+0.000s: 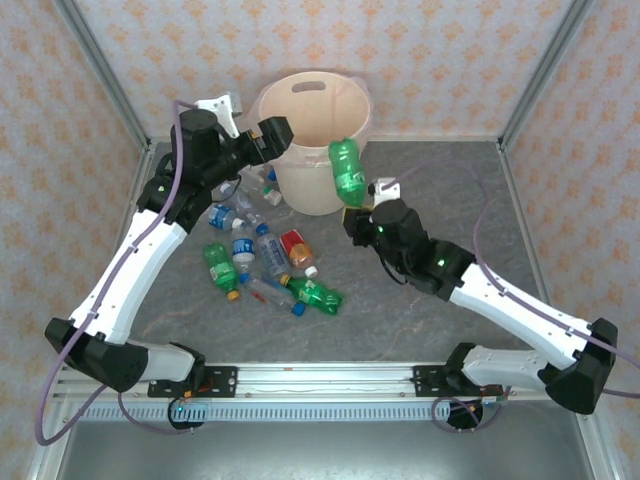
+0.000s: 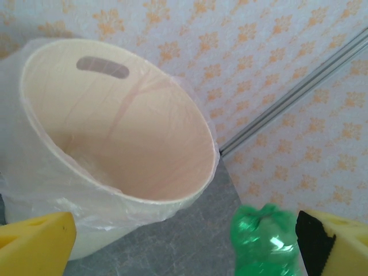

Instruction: Put the plastic bottles in the bin

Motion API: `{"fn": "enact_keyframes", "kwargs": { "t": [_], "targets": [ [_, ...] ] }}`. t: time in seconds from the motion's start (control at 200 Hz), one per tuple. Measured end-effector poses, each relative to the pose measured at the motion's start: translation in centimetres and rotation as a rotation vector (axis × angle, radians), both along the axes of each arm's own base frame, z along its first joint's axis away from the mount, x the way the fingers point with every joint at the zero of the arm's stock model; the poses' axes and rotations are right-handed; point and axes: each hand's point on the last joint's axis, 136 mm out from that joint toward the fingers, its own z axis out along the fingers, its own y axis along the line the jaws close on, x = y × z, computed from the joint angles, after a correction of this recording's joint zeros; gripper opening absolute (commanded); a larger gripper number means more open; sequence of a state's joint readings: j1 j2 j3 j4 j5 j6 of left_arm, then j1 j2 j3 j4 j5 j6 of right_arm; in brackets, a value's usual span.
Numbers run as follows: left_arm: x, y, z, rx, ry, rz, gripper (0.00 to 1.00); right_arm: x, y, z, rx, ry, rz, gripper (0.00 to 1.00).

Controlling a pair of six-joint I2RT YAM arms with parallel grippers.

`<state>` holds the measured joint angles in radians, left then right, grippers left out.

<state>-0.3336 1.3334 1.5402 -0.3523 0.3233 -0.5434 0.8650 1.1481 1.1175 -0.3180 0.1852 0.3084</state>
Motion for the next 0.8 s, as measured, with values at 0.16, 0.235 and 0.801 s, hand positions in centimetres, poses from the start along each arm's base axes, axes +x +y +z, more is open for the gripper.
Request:
{"fn": "enact_keyframes", "kwargs": {
  "t": [0.16, 0.235, 0.801],
  "targets": [
    [-1.2, 0.9, 1.1, 0.033, -0.041, 0.018, 0.99, 3.2, 1.4, 4.9, 0.018, -0.059, -0.044, 0.27],
    [-1.9, 1.4, 1.5, 0.046, -0.056, 0.027, 0.99, 5.0, 1.3, 5.8, 0.012, -0.066, -0.069, 0.27],
    [-4.4, 2.9, 0.1, 0.109, -0.058, 0.049, 0.99, 17.7, 3.0, 4.6, -0.105, 0.044, -0.147, 0.27]
  ]
}}
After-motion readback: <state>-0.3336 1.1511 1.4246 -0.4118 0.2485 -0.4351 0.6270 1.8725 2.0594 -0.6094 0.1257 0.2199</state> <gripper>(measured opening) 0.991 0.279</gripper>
